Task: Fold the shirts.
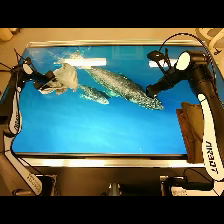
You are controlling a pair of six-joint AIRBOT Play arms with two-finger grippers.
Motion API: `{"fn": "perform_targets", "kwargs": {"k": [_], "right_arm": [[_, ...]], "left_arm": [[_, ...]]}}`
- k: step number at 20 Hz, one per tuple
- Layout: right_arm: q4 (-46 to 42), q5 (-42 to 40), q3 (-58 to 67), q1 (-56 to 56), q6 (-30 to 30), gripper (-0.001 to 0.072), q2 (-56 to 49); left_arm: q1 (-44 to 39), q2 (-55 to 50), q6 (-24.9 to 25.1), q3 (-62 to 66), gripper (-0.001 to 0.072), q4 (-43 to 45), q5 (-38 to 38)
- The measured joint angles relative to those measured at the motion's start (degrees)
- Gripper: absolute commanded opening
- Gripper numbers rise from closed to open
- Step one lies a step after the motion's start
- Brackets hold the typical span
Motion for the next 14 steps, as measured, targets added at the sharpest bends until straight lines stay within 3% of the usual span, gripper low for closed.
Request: {"fn": "perform_targets", "kwargs": {"k": [2, 3, 5, 6, 8, 14], "right_arm": [[0.7, 0.0, 0.0, 0.0, 0.0, 0.067, 0.0], [1.0, 0.0, 0.0, 0.0, 0.0, 0.067, 0.0], [1.8, 0.5, 0.0, 0.0, 0.0, 0.0669, 0.0], [2.0, 0.7, 0.0, 0.0, 0.0, 0.0642, 0.0], [2.4, 1.2, 0.0, 0.0, 0.0, 0.0427, 0.0], [0.2, 0.6, 0.1, 0.0, -2.6, 0.043, 0.0]], "left_arm": [[-0.2, -1.3, -0.3, 0.3, 0.0658, -0.2, 2.2], [-0.4, -1.7, -0.5, 0.5, 0.0519, -0.4, 3.5], [-0.7, -2.4, -0.6, 0.6, 0.0045, -0.7, 5.3], [-0.8, -2.5, -0.6, 0.6, 0.0022, -1.1, 6.0], [-0.9, -2.2, 1.4, 0.6, 0.0021, -3.3, 6.6], [-5.5, 10.4, 17.1, 0.6, 0.0021, -11.4, 9.0]]}}
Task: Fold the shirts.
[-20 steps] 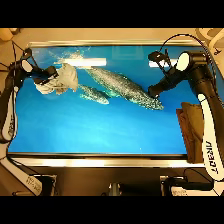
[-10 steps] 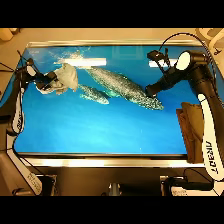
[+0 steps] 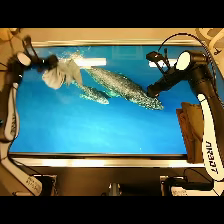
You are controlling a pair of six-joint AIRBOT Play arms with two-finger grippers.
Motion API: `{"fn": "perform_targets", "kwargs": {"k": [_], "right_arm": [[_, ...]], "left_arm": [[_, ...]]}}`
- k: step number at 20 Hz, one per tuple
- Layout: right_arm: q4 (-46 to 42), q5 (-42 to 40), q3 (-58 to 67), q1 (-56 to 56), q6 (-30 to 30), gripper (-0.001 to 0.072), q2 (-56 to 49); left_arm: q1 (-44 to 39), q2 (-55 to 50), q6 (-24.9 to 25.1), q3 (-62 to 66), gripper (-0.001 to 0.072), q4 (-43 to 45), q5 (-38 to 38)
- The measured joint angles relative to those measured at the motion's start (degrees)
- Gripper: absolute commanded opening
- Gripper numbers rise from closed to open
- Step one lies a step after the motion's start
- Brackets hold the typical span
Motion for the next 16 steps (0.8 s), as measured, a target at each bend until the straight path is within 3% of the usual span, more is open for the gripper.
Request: {"fn": "perform_targets", "kwargs": {"k": [5, 6, 7, 12, 16], "right_arm": [[-9.1, 0.3, 2.5, -0.1, -3.0, 0.0433, 5.2], [-10.9, 0.4, 2.8, -0.1, -3.2, 0.0473, 7.7], [-12.8, 0.5, 3.1, -0.1, -3.3, 0.0562, 10.8], [-18.4, 1.1, 3.8, -0.1, -3.1, 0.0569, 26.9], [-19.4, 4.0, 3.9, -0.1, -0.7, 0.0569, 35.5]], "left_arm": [[-10.2, 20.4, 9.5, 0.0, 0.002, -2.8, 1.4], [-12.7, 23.9, 10.3, 0.0, 0.002, -3.1, 1.3], [-15.6, 27.3, 10.9, 0.0, 0.002, -3.2, 0.8], [-29.6, 35.4, 12.0, -3.1, 0.0021, -1.0, -8.0], [-38.2, 35.6, 9.5, -16.8, 0.0021, 2.7, -9.1]]}}
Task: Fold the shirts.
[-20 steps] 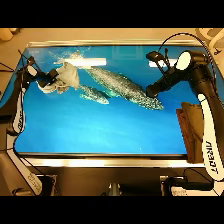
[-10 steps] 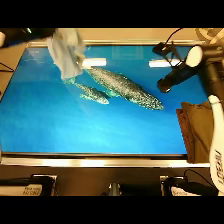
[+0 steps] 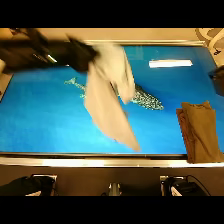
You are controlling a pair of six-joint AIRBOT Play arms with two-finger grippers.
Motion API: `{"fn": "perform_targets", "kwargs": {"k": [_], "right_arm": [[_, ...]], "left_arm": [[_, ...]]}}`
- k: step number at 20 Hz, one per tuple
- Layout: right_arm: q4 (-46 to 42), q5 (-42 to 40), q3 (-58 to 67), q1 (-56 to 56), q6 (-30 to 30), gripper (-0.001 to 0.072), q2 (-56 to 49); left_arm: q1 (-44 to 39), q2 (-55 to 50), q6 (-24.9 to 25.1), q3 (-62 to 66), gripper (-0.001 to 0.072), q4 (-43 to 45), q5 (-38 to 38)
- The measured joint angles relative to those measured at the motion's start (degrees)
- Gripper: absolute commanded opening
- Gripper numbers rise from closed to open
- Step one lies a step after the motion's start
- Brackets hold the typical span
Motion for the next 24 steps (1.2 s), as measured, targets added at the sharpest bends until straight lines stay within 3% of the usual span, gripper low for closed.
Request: {"fn": "perform_targets", "kwargs": {"k": [3, 4, 5, 6, 7, 10, 13, 17, 18, 19, 20, 24], "right_arm": [[0.6, 5.9, -0.2, 0.0, 0.7, 0.0569, 0.6], [0.7, 7.9, -0.3, 0.0, 0.9, 0.0568, 0.0], [0.8, 9.4, -0.4, 0.0, 1.0, 0.0568, -1.1], [1.0, 10.5, -0.5, 0.0, 1.0, 0.0568, -2.6], [1.2, 11.1, -0.6, 0.0, 1.1, 0.0568, -4.1], [1.7, 11.6, -0.7, 0.0, 1.4, 0.0568, -9.8], [4.7, 11.6, -0.7, 0.0, 1.3, 0.0569, -16.0], [11.8, 11.5, -0.7, 0.0, -0.5, 0.0569, -24.3], [13.3, 11.6, -0.6, 0.0, -1.0, 0.0569, -26.3], [14.4, 11.5, -0.7, 0.0, -1.4, 0.0569, -28.2], [15.2, 11.5, -0.7, 0.0, -1.9, 0.0568, -30.1], [17.3, 11.5, -0.7, 0.0, -2.9, 0.0559, -36.4]], "left_arm": [[-5.2, -2.8, -5.0, -12.9, 0.0022, 0.9, 5.2], [-6.8, -4.4, -7.5, -16.3, 0.0066, 1.1, 7.2], [-8.0, -6.0, -9.6, -18.7, 0.0266, 1.1, 8.6], [-9.1, -7.5, -11.4, -20.3, 0.0627, 0.9, 10.2], [-9.6, -8.7, -12.9, -21.1, 0.072, 0.6, 10.6], [-7.6, -10.1, -14.3, -19.6, 0.072, 2.2, 6.4], [-2.1, -8.7, -11.9, -16.9, 0.072, 8.2, -4.6], [6.3, -3.5, -9.3, -24.7, 0.0708, 12.3, -15.8], [7.7, -2.3, -9.0, -28.6, 0.0704, 12.0, -16.6], [8.9, -1.2, -8.8, -32.9, 0.0613, 10.6, -16.4], [9.7, -0.5, -8.6, -36.7, 0.0594, 8.8, -15.6], [10.8, -0.6, -8.2, -48.6, 0.0595, -3.1, -7.1]]}}
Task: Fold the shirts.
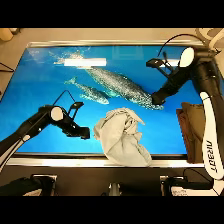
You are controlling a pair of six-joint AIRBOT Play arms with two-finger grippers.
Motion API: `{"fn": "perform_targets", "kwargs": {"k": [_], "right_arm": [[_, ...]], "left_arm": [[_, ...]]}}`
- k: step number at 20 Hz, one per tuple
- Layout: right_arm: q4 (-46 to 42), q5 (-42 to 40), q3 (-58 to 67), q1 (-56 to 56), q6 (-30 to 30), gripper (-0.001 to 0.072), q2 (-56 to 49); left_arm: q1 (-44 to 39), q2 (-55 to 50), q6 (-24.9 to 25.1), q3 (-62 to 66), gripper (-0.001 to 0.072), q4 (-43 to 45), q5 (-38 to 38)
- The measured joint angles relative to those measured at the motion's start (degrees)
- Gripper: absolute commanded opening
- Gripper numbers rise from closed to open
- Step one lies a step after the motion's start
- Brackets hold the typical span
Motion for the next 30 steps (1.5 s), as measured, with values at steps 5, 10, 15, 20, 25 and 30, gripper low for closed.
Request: {"fn": "perform_targets", "kwargs": {"k": [5, 10, 15, 20, 25, 30], "right_arm": [[0.8, -0.1, 0.0, 0.0, -0.5, 0.0559, -4.5], [1.7, -0.3, -0.3, 0.0, -0.8, 0.0578, -6.9], [4.7, -1.7, -5.6, 0.0, -2.9, 0.0653, -7.9], [9.2, -6.2, -13.6, 0.0, -6.1, 0.0627, -8.1], [14.3, -11.2, -19.3, 0.0, -9.8, 0.0485, -8.3], [15.5, -17.2, -20.9, 0.0, -9.6, 0.0022, -8.2]], "left_arm": [[-0.7, -4.0, 0.3, -4.4, 0.0595, -10.4, 9.0], [-1.2, -6.1, 0.3, -5.2, 0.0429, -16.7, 14.0], [-1.4, -6.7, 0.3, -5.5, 0.0022, -18.0, 18.4], [-1.4, -6.7, 0.3, -5.5, 0.0021, -18.9, 19.3], [-1.4, -6.7, 0.4, -5.5, 0.002, -19.1, 19.5], [-1.3, -6.5, 0.4, -5.5, 0.0019, -19.1, 19.5]]}}
